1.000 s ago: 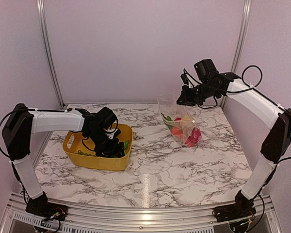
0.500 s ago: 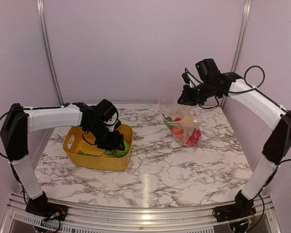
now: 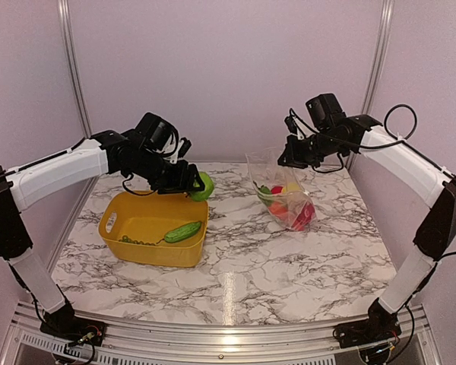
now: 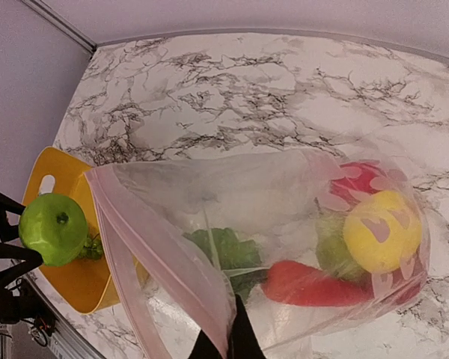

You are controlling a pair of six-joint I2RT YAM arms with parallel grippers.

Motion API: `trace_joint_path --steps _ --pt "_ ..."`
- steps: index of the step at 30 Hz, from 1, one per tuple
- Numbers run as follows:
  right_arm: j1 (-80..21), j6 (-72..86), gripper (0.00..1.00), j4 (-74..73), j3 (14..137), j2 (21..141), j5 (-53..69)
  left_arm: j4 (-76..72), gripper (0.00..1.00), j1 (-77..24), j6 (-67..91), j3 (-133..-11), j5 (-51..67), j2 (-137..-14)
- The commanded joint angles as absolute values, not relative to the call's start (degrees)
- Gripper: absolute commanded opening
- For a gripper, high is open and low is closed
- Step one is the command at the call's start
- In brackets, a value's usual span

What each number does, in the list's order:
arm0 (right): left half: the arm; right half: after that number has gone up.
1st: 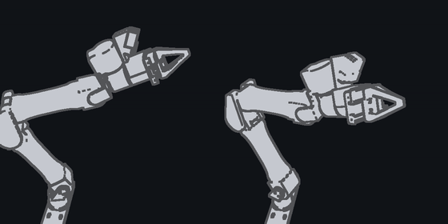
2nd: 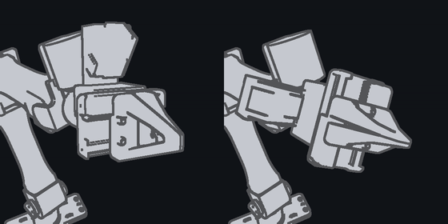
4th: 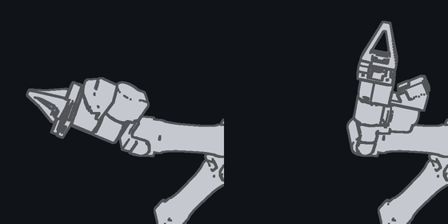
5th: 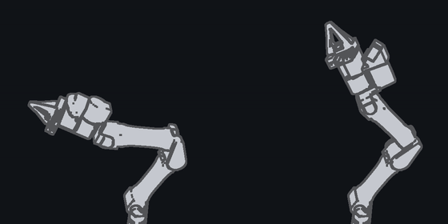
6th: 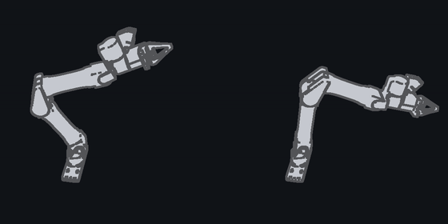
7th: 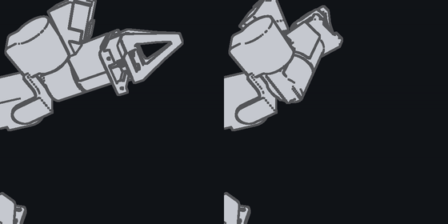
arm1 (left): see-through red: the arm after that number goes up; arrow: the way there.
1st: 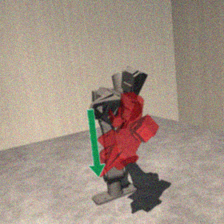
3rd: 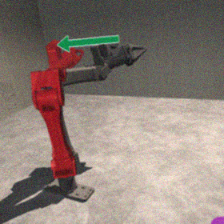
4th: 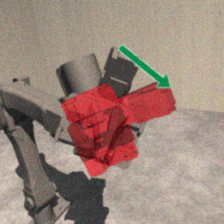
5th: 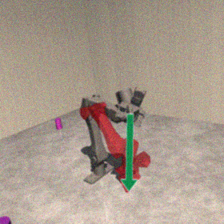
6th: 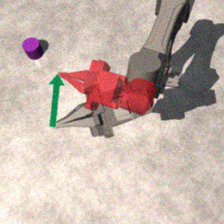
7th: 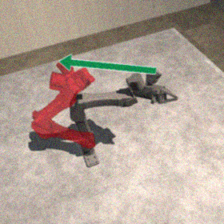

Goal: Place the food in the zip-top bag and seal the zipper
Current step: Pick up the fake fruit from the bin, then place the fake fruit in the zipper food storage bag.

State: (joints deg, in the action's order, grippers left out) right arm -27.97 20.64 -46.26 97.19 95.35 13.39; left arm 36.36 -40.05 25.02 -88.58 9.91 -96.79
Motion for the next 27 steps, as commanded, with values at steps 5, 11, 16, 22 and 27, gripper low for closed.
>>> trace_joint_path --steps 5,11,16,22,27 --pt "-30.13 21.62 0.00 -45.91 97.33 92.43 11.47 13.36 0.44 -41.00 32.62 -85.73 16.53 -90.05" --pt "-31.54 21.89 0.00 -46.73 97.70 92.12 10.72 2.98 0.44 -43.71 36.12 -89.49 19.44 -92.87" --pt "-32.31 21.98 0.00 -47.62 98.92 92.51 10.14 6.59 0.44 -46.90 33.79 -97.77 19.61 -98.41" --pt "-32.48 22.59 0.00 -47.70 100.60 92.65 9.93 9.56 0.44 -50.03 32.59 -101.87 16.82 -102.51" --pt "-32.45 22.51 0.00 -47.90 100.90 92.55 9.97 10.20 0.44 -52.04 31.76 -103.60 16.57 -105.42"
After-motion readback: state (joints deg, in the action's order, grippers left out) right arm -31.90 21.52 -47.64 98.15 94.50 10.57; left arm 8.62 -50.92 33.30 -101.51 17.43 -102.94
